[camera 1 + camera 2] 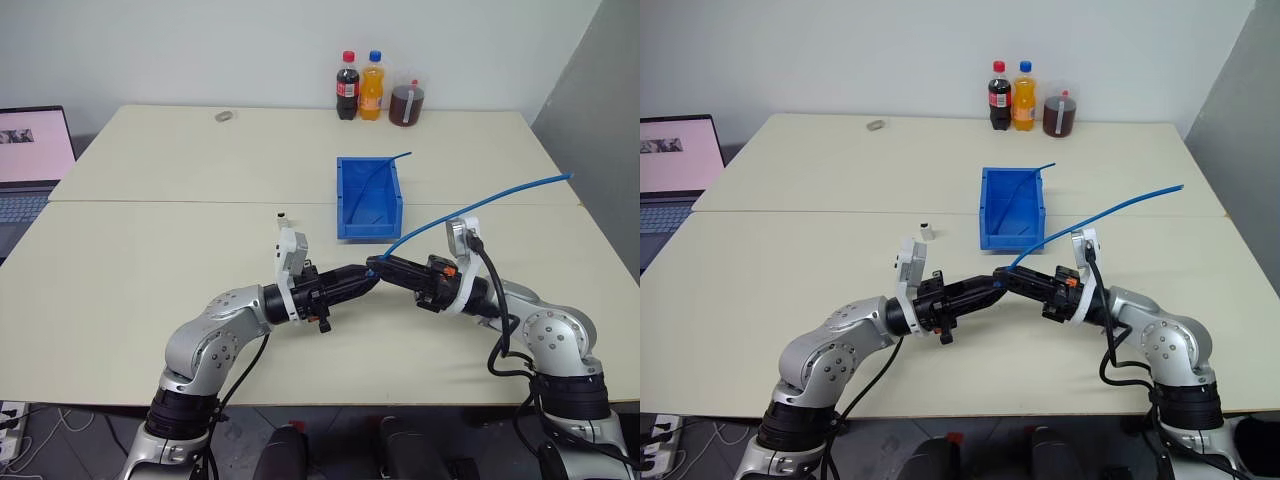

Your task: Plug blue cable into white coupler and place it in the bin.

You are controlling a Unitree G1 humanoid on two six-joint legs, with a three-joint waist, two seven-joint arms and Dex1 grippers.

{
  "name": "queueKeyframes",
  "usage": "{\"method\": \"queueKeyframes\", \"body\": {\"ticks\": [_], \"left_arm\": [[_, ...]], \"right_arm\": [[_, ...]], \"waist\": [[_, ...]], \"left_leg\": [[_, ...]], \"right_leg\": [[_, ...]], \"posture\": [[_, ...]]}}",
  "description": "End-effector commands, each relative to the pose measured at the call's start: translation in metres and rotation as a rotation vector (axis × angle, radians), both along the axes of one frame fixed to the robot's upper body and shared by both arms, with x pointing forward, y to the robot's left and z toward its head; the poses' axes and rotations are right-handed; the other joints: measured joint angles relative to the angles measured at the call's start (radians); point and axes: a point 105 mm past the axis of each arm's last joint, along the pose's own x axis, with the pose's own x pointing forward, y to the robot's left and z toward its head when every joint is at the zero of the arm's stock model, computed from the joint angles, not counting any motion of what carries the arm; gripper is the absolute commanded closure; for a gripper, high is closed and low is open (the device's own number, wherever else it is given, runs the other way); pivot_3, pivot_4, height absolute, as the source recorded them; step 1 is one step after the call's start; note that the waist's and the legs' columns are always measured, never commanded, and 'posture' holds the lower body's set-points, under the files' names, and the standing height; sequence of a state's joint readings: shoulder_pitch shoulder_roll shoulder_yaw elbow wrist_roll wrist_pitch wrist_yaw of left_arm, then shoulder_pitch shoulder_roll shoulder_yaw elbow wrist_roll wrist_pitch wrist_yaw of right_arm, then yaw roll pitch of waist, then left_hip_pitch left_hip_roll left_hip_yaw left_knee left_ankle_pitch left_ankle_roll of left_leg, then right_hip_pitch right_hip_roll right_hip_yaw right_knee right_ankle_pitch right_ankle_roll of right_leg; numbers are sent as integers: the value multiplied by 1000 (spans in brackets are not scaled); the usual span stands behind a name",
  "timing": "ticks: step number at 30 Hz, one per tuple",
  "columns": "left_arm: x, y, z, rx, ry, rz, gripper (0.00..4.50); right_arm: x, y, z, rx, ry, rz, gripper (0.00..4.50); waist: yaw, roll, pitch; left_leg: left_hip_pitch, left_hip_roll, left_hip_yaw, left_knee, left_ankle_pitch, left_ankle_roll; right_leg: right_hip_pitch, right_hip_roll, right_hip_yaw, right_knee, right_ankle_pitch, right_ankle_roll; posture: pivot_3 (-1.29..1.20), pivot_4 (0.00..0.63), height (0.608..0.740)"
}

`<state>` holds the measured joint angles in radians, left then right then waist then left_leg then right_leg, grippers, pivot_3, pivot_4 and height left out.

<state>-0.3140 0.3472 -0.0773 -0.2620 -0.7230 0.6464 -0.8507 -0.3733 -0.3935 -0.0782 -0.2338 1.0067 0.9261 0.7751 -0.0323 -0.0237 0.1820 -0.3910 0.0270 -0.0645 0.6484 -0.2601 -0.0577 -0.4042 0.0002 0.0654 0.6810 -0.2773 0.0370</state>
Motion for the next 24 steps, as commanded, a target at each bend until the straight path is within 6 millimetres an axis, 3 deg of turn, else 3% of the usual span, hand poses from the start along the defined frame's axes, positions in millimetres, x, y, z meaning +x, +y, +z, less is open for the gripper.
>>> {"method": "queueKeyframes", "body": {"ticks": [1,6,11,18,21,24], "left_arm": [[-1,1,4,-7,-31,9,2351],[4,7,-1,16,-36,61,1415],[15,20,-10,53,-53,185,400],[21,50,-26,96,-43,437,381],[32,60,-32,73,-22,607,381],[47,63,-36,97,-52,801,381]], "right_arm": [[-4,0,13,16,-54,14,4340],[3,-6,15,0,-69,-27,4347],[21,-30,18,-110,-136,-136,4348],[42,-62,34,-237,-248,-290,4349],[46,-55,40,-284,-303,-313,4351],[44,-31,40,-353,-359,-288,4354]], "waist": [[0,0,0],[0,0,0],[0,0,0],[-1,0,0],[0,0,0],[3,0,0]], "left_leg": [[0,0,0,0,0,0],[0,0,0,0,0,0],[0,0,0,0,0,0],[0,0,1,-1,0,0],[0,0,2,-1,0,0],[0,0,2,-1,0,0]], "right_leg": [[0,0,0,0,0,0],[0,0,0,0,0,0],[0,0,0,0,0,0],[-1,0,1,-1,0,0],[-1,0,2,-1,0,0],[-1,-1,2,-1,0,0]], "posture": [[0,150,740],[0,150,740],[0,150,740],[0,150,740],[0,150,740],[0,150,740]]}}
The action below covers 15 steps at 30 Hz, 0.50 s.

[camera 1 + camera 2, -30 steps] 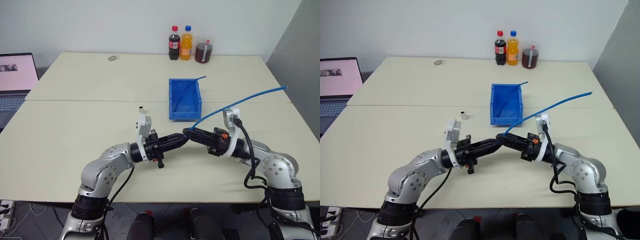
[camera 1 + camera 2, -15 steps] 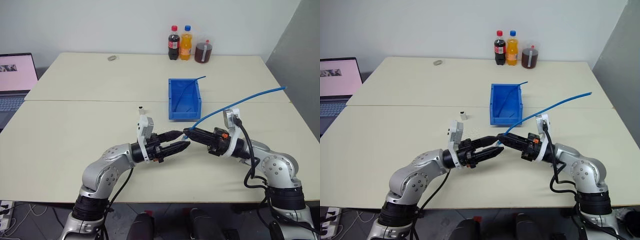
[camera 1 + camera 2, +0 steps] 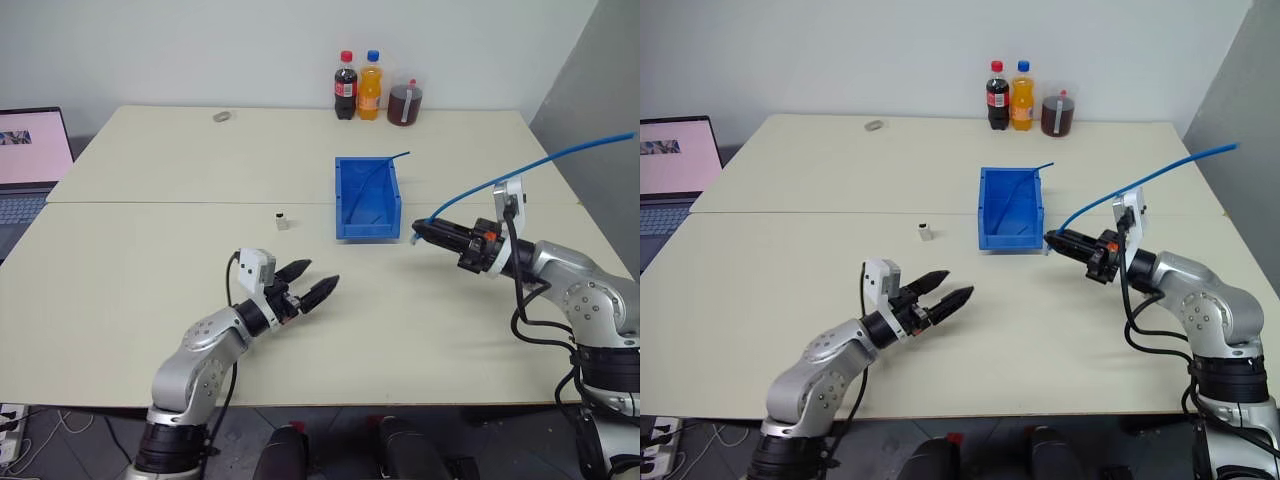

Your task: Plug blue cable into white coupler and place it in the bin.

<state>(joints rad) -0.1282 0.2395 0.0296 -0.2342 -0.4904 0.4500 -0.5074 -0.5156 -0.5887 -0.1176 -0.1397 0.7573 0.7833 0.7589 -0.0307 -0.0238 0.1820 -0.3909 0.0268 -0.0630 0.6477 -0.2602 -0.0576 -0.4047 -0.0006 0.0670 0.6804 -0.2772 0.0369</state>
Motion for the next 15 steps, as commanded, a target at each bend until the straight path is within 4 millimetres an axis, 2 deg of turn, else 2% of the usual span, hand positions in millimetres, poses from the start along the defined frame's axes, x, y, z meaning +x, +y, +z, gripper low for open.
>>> {"method": "queueKeyframes", "body": {"ticks": [1,5,7,15], "left_arm": [[17,7,8,59,-85,230,381],[29,10,4,108,-73,386,381],[34,13,4,127,-75,453,381],[63,29,14,211,-127,688,381]], "right_arm": [[-6,32,11,-99,-109,44,4354],[-14,62,9,-164,-158,98,4355],[-12,70,10,-181,-187,90,4355],[-8,87,14,-196,-257,80,4356]], "waist": [[1,0,0],[1,0,0],[1,0,0],[4,0,0]], "left_leg": [[0,0,0,0,0,0],[-1,0,0,0,0,0],[-1,-1,0,0,0,0],[-1,-1,-2,0,0,0]], "right_leg": [[0,0,0,0,0,0],[0,0,0,0,0,0],[0,-1,0,0,0,0],[0,-1,-2,0,0,0]], "posture": [[0,150,740],[0,150,740],[0,150,740],[0,150,740]]}}
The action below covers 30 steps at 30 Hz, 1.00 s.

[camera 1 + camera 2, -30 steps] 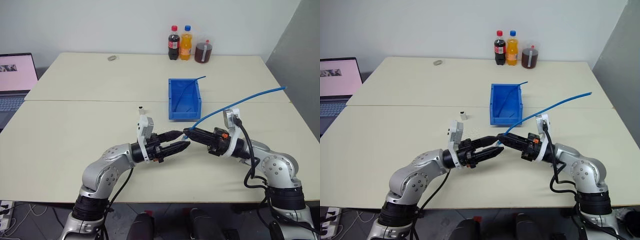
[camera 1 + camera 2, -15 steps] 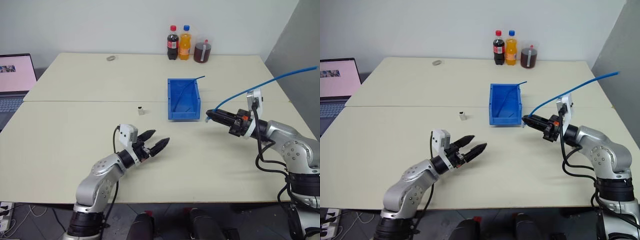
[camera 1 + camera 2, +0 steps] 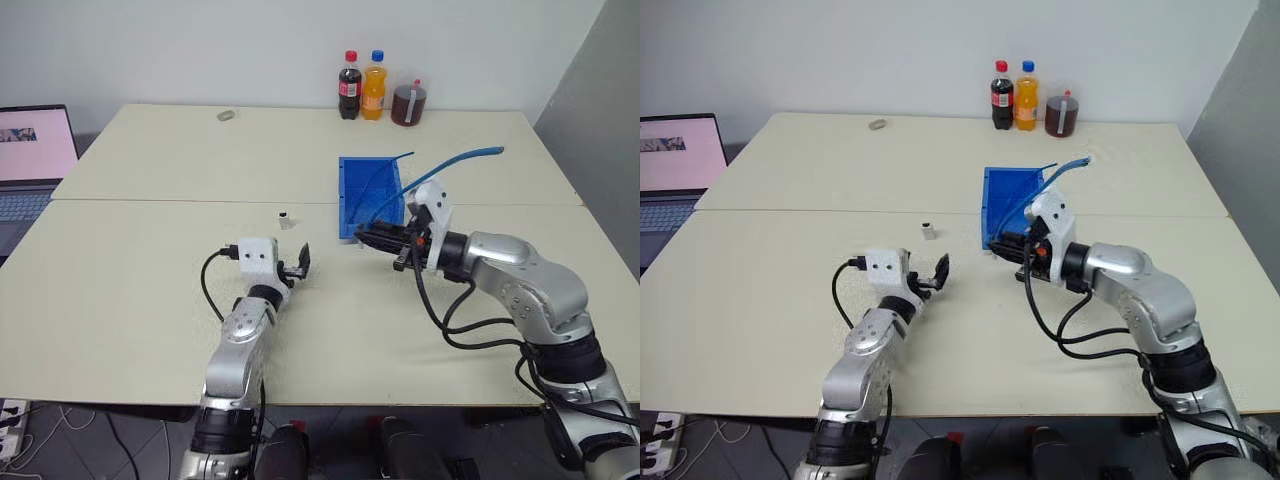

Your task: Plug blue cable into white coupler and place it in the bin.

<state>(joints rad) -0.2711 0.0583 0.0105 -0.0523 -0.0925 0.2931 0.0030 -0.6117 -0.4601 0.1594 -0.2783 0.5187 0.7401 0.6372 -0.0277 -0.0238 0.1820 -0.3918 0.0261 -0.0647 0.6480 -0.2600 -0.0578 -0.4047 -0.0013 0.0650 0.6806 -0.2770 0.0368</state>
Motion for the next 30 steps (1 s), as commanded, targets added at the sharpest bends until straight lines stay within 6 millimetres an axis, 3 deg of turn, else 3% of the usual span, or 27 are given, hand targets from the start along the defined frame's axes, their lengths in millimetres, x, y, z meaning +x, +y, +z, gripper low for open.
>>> {"method": "queueKeyframes", "body": {"ticks": [1,8,17,30], "left_arm": [[17,5,18,21,-73,99,381],[37,-6,21,22,-72,121,381],[53,-5,19,66,-42,154,381],[76,-6,2,65,10,186,381]], "right_arm": [[0,8,16,23,-84,8,4356],[3,10,18,28,-98,-1,4356],[6,10,19,30,-97,-11,4356],[9,2,13,37,-67,-35,4356]], "waist": [[1,0,0],[1,0,0],[0,0,0],[0,0,0]], "left_leg": [[-1,0,-1,1,0,0],[-2,-1,-1,0,0,0],[-2,-1,-2,0,0,0],[-2,-2,-3,0,0,0]], "right_leg": [[0,0,-1,0,0,0],[0,-1,-1,0,0,0],[0,-1,-2,0,0,0],[-1,-2,-3,0,0,0]], "posture": [[0,150,740],[0,150,740],[0,150,740],[0,150,740]]}}
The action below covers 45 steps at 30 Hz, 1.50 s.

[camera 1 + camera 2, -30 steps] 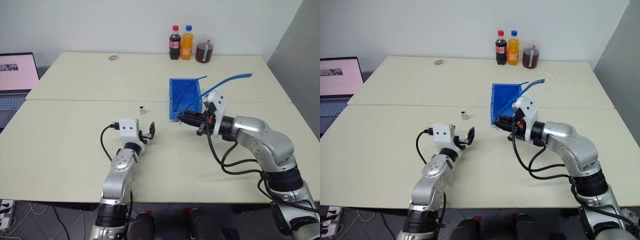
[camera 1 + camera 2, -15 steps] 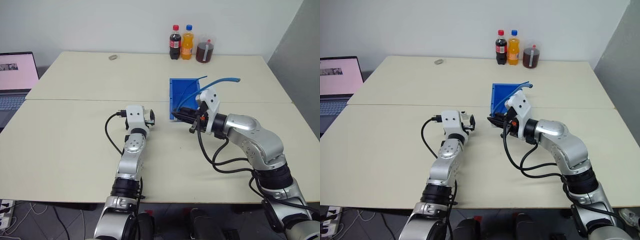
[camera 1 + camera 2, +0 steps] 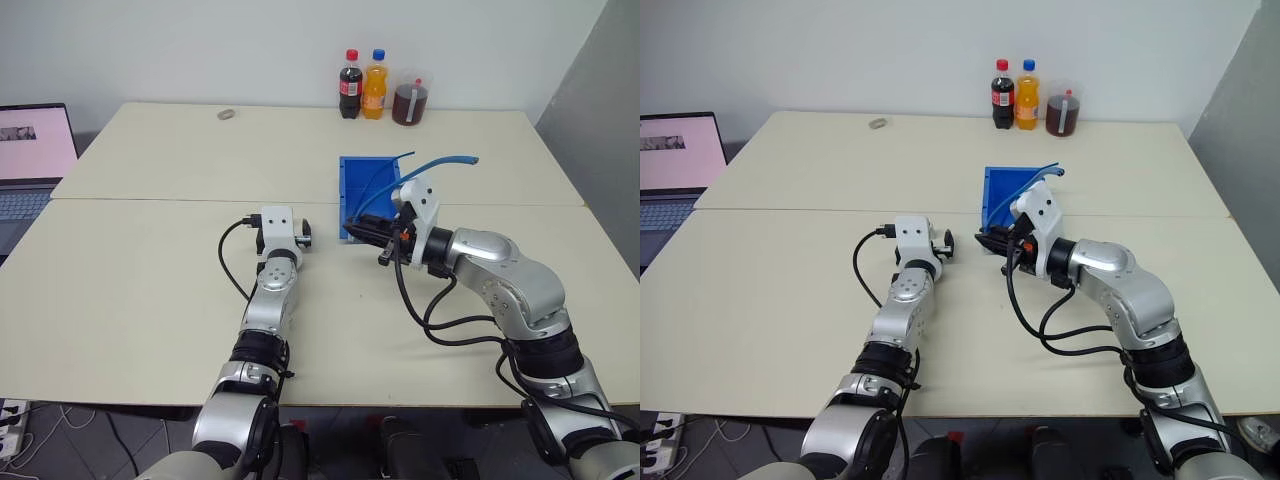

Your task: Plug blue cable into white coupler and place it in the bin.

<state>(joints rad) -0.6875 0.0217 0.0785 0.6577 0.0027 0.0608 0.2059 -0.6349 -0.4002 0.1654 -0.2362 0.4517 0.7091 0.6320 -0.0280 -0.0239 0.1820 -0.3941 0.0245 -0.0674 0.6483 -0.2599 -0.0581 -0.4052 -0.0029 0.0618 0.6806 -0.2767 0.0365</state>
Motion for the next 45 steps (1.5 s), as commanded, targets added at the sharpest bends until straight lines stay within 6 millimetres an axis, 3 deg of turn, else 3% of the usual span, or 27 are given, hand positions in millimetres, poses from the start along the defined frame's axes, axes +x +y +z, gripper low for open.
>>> {"method": "queueKeyframes", "body": {"ticks": [1,3,6,19,25,29,33,39,45], "left_arm": [[6,-3,13,-3,-61,-3,381],[8,-6,12,-13,-67,-16,381],[10,-11,13,-8,-86,-39,878],[10,-6,9,-2,-105,-39,3678],[4,-10,16,57,-139,-266,3722],[-11,-13,18,94,-137,-486,3723],[-45,-24,19,47,-87,-861,3723],[-99,-48,13,8,-45,-1238,3723],[-138,-68,-1,-44,23,-1447,3723]], "right_arm": [[1,-6,11,26,-38,-17,4356],[2,-5,10,29,-37,-20,4356],[2,-5,10,30,-34,-18,4356],[2,-5,10,18,-38,-4,4356],[1,-13,15,7,-72,-15,4357],[1,-21,10,-8,-74,-29,4357],[-1,-21,7,0,-70,-20,4357],[-15,-7,-8,-5,-25,62,4357],[-35,8,-29,-52,20,161,4357]], "waist": [[0,0,0],[0,0,0],[0,0,0],[0,0,0],[-3,0,0],[-3,0,0],[-5,0,0],[-5,0,0],[-5,0,0]], "left_leg": [[0,0,0,0,0,0],[0,0,0,0,0,0],[0,0,0,0,0,0],[0,0,0,0,0,0],[0,0,0,0,0,-1],[0,0,0,-1,0,-1],[0,0,0,-1,1,-1],[0,1,0,-1,1,-2],[0,1,0,-1,1,-1]], "right_leg": [[0,0,0,0,0,0],[0,0,0,0,0,0],[0,0,0,0,0,0],[0,0,0,0,0,0],[0,0,0,0,0,0],[0,0,-1,0,0,0],[-1,0,0,0,0,0],[-1,1,-1,1,0,0],[-1,1,0,1,0,0]], "posture": [[0,150,740],[0,150,740],[0,150,740],[0,150,740],[0,150,740],[0,150,740],[0,150,740],[0,150,740],[0,150,740]]}}
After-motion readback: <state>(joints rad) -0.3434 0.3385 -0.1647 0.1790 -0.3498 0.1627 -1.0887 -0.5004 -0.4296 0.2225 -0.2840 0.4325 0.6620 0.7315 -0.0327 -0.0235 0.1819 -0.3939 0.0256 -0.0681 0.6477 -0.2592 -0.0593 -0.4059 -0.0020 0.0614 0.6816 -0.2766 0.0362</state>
